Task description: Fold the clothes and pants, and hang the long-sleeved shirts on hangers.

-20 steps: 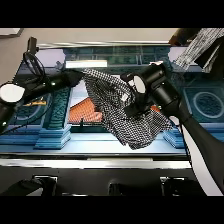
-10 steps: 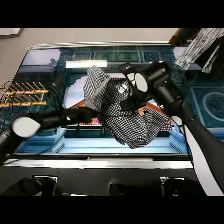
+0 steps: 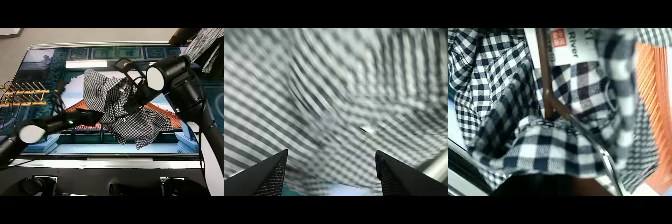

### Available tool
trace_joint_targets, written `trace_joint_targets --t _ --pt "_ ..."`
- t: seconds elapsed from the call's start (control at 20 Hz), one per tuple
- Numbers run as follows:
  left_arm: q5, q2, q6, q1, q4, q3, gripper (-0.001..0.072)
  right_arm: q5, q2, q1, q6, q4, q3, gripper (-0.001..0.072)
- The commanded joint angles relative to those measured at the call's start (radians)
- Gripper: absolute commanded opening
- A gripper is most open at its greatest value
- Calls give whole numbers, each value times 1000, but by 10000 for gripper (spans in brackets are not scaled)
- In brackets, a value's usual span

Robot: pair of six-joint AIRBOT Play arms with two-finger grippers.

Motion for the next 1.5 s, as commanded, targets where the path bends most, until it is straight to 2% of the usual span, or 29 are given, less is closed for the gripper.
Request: trace_joint_targets --t 0.0,0.05,0.1,0.15,0.25,0.3,0.4,0.5,0.65,0.95,1.15,1.25,1.3,1.4,1.45 --pt "-183 67 184 183 1 44 621 -49 4 -3 -207 11 1 19" --pt "-226 80 281 231 1 58 614 -57 2 -3 -259 21 -2 19" --pt "-259 90 420 267 0 70 614 -55 0 -3 -328 47 -7 19" --pt "-281 93 568 279 0 76 614 -54 -3 -3 -396 78 -17 19" --pt "-331 90 919 271 1 78 614 -55 -8 -3 -503 116 -40 20" --pt "-344 86 976 272 2 78 614 -53 -14 -3 -517 115 -45 20" --pt "-360 74 977 272 2 77 614 -60 -27 -3 -521 107 -45 20" --pt "-362 63 1015 272 19 77 614 -63 -37 -3 -577 115 -45 20" --pt "-378 54 1018 277 73 77 614 -64 -50 -3 -621 127 -45 20" --pt "-410 8 1031 309 28 77 614 -141 -54 0 -833 176 -45 21" --pt "-488 -60 1096 309 -30 77 614 -166 -54 1 -869 194 -45 21" --pt "-472 -80 1107 309 -30 77 591 -177 -54 1 -869 194 -45 21" --pt "-458 -84 1107 309 -31 77 528 -176 -54 1 -868 194 -45 22" --pt "-439 -84 1107 309 -30 77 188 -175 -54 1 -858 204 -45 24" --pt "-432 -83 1107 309 -30 77 89 -174 -54 1 -819 210 -45 24"
